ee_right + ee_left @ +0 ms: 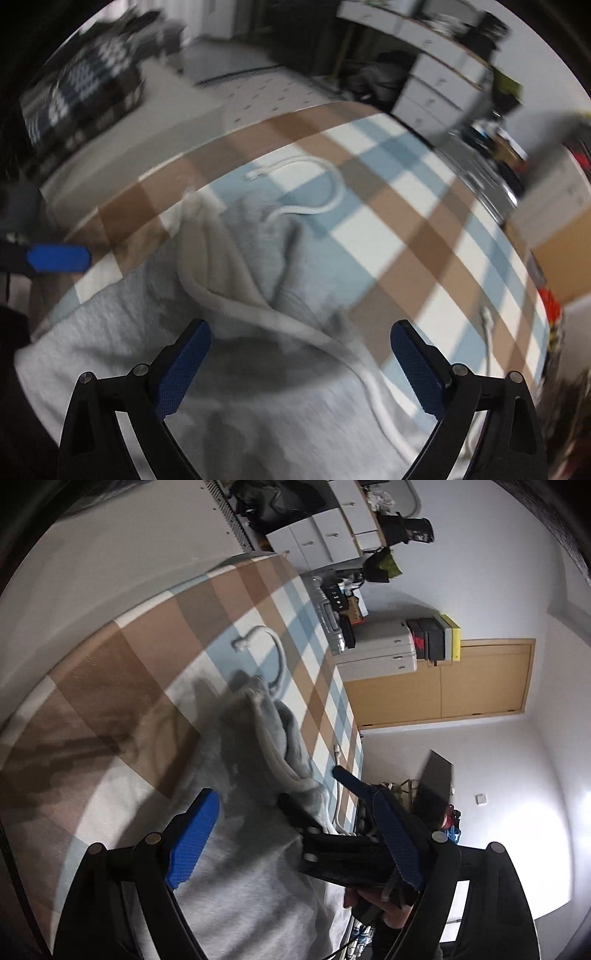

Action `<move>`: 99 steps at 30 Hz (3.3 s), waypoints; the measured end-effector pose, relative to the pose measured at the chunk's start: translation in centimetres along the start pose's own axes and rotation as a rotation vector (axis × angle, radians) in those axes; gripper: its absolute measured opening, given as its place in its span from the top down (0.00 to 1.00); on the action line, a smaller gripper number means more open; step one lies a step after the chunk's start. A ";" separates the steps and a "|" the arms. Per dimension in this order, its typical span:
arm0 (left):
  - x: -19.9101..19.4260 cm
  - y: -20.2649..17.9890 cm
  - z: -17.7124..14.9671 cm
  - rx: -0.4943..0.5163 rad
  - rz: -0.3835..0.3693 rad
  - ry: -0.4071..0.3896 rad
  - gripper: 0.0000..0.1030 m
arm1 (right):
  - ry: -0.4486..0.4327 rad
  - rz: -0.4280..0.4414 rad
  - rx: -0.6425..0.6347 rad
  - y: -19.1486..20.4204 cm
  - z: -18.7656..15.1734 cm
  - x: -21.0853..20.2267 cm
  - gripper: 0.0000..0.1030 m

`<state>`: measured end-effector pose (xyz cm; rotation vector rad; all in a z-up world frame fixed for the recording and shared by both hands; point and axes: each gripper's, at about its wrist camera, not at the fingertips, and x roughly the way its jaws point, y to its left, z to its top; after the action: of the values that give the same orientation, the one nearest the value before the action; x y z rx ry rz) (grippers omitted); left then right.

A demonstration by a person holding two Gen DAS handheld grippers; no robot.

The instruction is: Fold large clothes

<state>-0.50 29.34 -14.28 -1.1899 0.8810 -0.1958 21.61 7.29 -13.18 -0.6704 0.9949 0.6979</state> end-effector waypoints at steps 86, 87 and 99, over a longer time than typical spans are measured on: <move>9.7 -5.4 -7.5 0.384 0.166 0.278 0.20 | -0.378 -0.050 0.805 -18.2 -28.7 -17.7 0.05; 9.7 -5.6 -7.8 0.400 0.157 0.288 0.20 | -0.353 -0.026 0.784 -16.6 -28.1 -17.7 0.05; 10.8 -6.3 -13.8 0.724 0.174 0.500 0.21 | 0.136 0.093 0.511 -4.5 -20.9 -4.9 0.00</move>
<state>-0.91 10.77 -15.43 -0.3823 1.2031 -0.6303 12.68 -12.56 -16.12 -0.2262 1.2764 0.4529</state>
